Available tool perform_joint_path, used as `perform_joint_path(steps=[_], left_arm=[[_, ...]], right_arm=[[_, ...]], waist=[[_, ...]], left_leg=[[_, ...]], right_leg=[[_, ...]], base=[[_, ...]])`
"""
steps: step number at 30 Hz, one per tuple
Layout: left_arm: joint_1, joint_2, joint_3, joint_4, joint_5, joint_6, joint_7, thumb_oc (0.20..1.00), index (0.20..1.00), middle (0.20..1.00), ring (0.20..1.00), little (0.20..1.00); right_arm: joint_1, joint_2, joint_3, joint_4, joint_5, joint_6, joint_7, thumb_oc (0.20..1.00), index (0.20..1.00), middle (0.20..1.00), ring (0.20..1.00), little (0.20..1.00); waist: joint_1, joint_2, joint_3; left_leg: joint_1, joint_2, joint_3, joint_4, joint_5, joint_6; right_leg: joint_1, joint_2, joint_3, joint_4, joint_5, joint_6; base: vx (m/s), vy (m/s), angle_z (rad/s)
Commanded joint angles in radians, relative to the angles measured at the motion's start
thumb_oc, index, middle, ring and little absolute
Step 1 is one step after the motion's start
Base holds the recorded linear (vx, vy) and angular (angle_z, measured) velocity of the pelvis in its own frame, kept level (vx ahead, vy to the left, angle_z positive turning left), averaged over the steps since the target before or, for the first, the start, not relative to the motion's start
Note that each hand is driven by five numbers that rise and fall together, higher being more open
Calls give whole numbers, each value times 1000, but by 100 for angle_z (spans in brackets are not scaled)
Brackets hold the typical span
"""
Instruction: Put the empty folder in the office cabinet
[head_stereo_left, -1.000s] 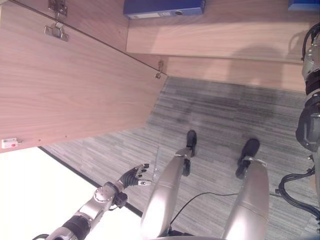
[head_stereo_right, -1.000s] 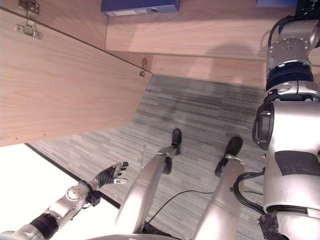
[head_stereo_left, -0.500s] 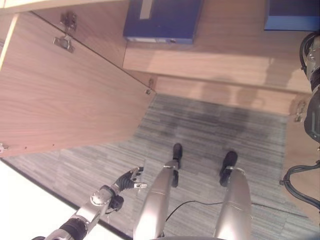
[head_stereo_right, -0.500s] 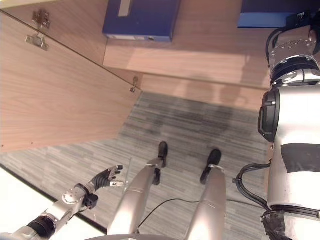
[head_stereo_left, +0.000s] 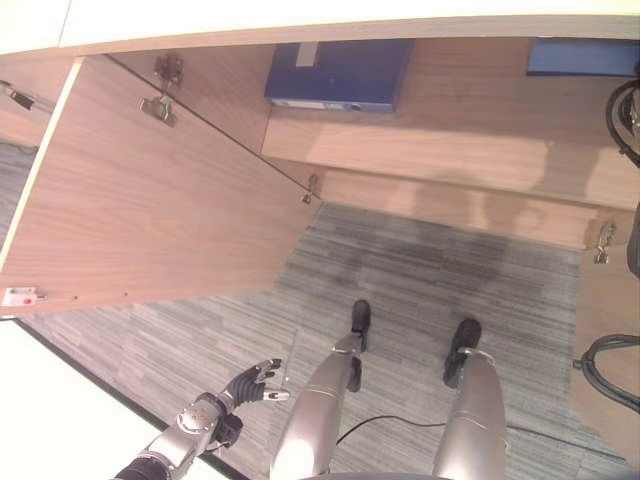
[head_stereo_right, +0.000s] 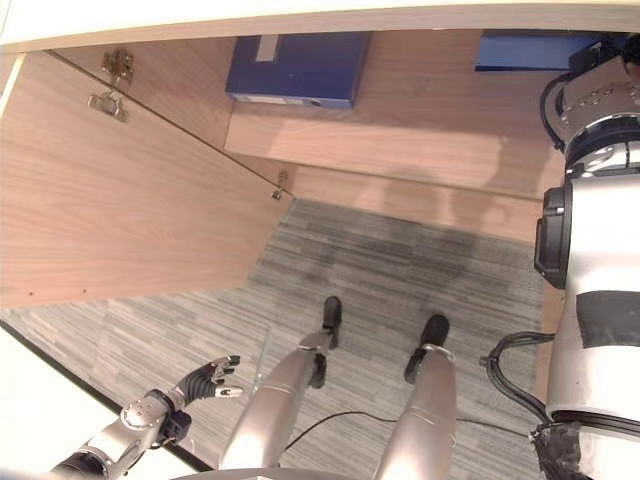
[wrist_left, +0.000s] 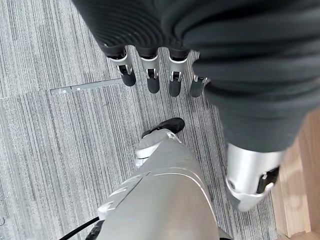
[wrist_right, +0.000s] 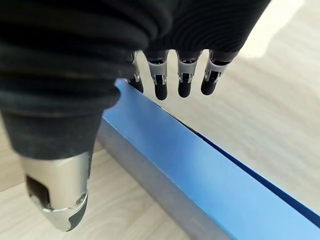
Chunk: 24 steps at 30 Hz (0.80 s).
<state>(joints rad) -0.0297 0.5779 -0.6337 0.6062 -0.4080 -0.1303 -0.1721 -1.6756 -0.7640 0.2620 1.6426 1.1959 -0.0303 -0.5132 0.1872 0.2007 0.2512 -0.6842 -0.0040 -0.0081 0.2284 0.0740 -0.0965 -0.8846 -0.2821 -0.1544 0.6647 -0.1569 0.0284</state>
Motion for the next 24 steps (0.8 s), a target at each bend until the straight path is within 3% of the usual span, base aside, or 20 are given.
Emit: perform_joint_path(steps=[1,8,10,11,13,21,22,23,24], left_arm=[[-13,-9,6,8,-30,-6,16,1000,1000,1000,1000,1000],[-39,-55,-13,22,-60,-11,48,1000,1000,1000,1000,1000],[-40,-61,-18,31,-61,-15,54,1000,1000,1000,1000,1000],[-42,-64,-19,32,-62,-16,56,1000,1000,1000,1000,1000],[-39,-67,-18,39,-66,-16,58,1000,1000,1000,1000,1000],[-34,-70,-18,52,-84,-17,60,1000,1000,1000,1000,1000],[-36,-71,-18,52,-84,-17,60,1000,1000,1000,1000,1000],[-35,-69,-18,53,-85,-17,61,1000,1000,1000,1000,1000],[-35,-70,-18,54,-85,-17,61,1000,1000,1000,1000,1000]], right_arm=[[-8,-47,20,-69,-9,-17,-10,1000,1000,1000,1000,1000],[135,69,-81,-67,-12,-26,-46,1000,1000,1000,1000,1000],[164,93,-100,-65,-11,-26,-48,1000,1000,1000,1000,1000],[167,98,-100,-65,-13,-27,-50,1000,1000,1000,1000,1000],[182,107,-102,-64,-17,-26,-50,1000,1000,1000,1000,1000],[178,109,-78,-66,-49,-17,-40,1000,1000,1000,1000,1000],[177,109,-77,-66,-49,-16,-40,1000,1000,1000,1000,1000],[175,108,-73,-67,-52,-16,-38,1000,1000,1000,1000,1000],[171,104,-66,-69,-59,-15,-36,1000,1000,1000,1000,1000]], waist=[[8,38,53],[-10,43,86],[-12,49,105],[-15,45,100],[-13,48,110],[-15,43,119],[-17,39,112],[-16,42,120],[-19,37,112]], left_leg=[[46,-4,-43,-8,-110,-1],[68,0,-42,-27,-106,5],[59,4,-34,-27,-78,9],[68,1,-42,-31,-98,6],[63,4,-33,-33,-75,10],[78,9,-31,-47,-70,9],[87,6,-39,-49,-92,6],[80,9,-32,-48,-70,9],[91,5,-40,-50,-96,4]], right_leg=[[157,78,29,-25,-164,62],[170,85,27,-39,-159,59],[162,86,15,-45,-125,54],[169,89,29,-45,-149,58],[163,89,17,-48,-122,54],[177,93,17,-63,-117,53],[186,95,29,-62,-144,56],[179,93,17,-63,-118,53],[187,94,29,-59,-149,56]], base=[[0,0,0],[-22,7,-1],[-52,13,-6],[71,-19,-4],[-48,15,-4],[4,-3,-1],[0,0,0],[115,-28,2],[-87,24,0]])
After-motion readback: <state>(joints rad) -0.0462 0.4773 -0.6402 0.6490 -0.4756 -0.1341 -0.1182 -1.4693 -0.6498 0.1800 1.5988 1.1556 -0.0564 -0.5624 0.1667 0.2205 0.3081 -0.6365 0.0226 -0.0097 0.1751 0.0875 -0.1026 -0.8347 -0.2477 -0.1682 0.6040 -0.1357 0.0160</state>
